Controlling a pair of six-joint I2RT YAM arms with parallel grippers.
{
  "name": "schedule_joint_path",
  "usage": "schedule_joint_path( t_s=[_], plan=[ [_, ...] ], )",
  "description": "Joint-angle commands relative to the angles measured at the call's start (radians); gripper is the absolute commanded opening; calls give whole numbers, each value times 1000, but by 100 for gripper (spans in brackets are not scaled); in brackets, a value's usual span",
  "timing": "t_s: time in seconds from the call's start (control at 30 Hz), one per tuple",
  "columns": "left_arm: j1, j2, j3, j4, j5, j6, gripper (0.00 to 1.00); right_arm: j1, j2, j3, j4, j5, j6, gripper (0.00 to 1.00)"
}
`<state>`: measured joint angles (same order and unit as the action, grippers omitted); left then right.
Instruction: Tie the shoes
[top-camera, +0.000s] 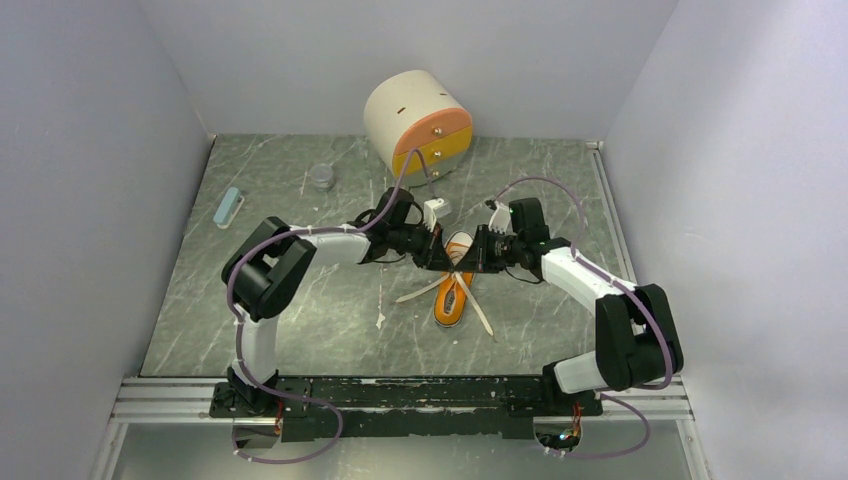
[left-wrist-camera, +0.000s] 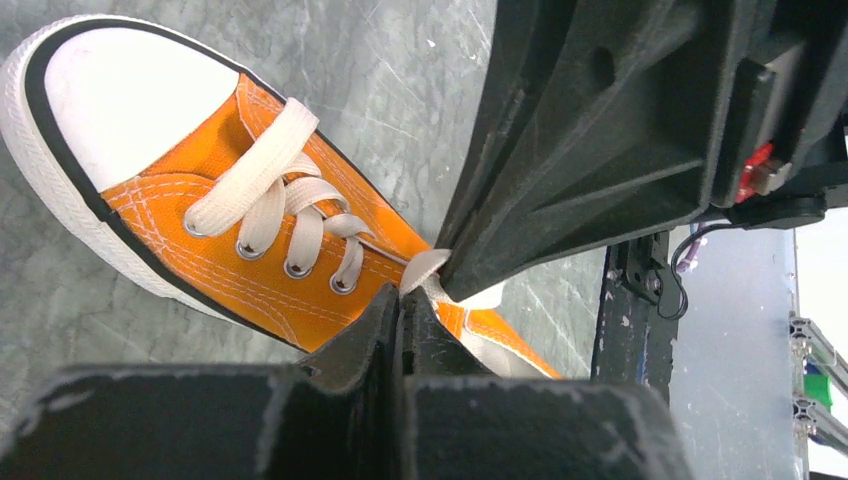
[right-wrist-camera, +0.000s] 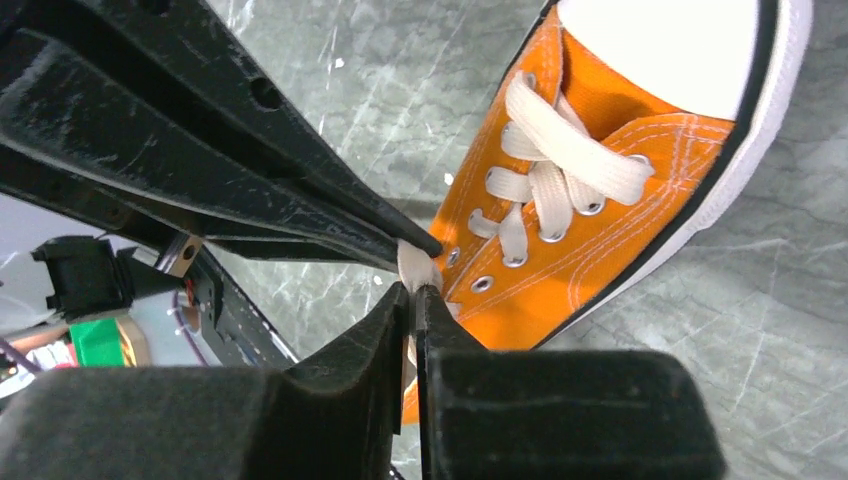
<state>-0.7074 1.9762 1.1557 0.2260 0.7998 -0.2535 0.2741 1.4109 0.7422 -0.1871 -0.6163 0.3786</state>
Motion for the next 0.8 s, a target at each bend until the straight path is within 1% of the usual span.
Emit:
schedule_joint_path(
  t_s=[0.0,0.07,0.2,0.33,0.4,0.47,0.57,0.67,0.7,0.77],
  plan=[
    [-13,-35,-28,116,-55,-75,5,-7,-16,14,50,-70,22,8],
    [-16,-34,-41,140,-86,-101,5,-7,-40,0,60,-77,32,9],
    [-16,-40,-71,223,-112,-168,5,-4,-60,-26,73,-112,45,22],
    [-19,-25,-97,347,-71,-261,5,-2,-41,-47,132,-183,84,32],
    [-20,-18,-116,417,-45,-304,5,-7,-29,-26,94,-198,68,34],
    [-20,-19,-128,430,-45,-310,5,-28,-59,-4,50,-166,50,36],
    [-19,-11,-138,444,-43,-313,5,-99,-124,-27,55,-160,69,40],
    [-20,-2,-140,459,-33,-322,5,-144,-109,-7,-37,-99,3,40],
    [-19,-3,-140,459,-33,-321,5,-157,-87,2,-59,-85,-12,39],
    [-20,-7,-144,457,-36,-315,5,-164,-30,27,-85,-77,-42,27]
  ],
)
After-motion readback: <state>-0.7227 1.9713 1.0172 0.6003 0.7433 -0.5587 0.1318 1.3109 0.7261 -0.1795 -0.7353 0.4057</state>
